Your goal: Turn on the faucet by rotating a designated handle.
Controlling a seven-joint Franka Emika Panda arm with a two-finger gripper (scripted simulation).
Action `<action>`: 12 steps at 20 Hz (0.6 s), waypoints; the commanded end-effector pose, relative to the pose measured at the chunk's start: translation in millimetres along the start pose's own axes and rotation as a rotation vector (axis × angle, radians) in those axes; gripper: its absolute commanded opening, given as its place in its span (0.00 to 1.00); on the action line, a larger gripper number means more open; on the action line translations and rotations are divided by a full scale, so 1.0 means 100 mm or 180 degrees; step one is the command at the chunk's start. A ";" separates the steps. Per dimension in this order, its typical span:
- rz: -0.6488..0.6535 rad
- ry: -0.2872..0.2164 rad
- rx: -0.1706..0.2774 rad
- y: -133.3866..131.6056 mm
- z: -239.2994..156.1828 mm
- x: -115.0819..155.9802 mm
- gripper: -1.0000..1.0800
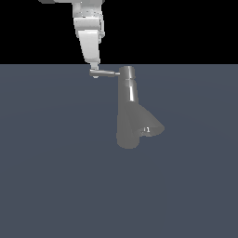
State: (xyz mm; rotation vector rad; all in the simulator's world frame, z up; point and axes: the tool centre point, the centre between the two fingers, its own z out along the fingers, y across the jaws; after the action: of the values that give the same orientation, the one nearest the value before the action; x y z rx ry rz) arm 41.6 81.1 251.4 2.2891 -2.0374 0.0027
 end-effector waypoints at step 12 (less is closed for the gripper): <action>0.0000 0.0002 -0.0024 0.42 -0.14 0.01 0.00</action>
State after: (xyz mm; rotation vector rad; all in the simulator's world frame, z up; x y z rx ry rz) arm 10.1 70.2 268.3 2.2783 -2.0512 0.0081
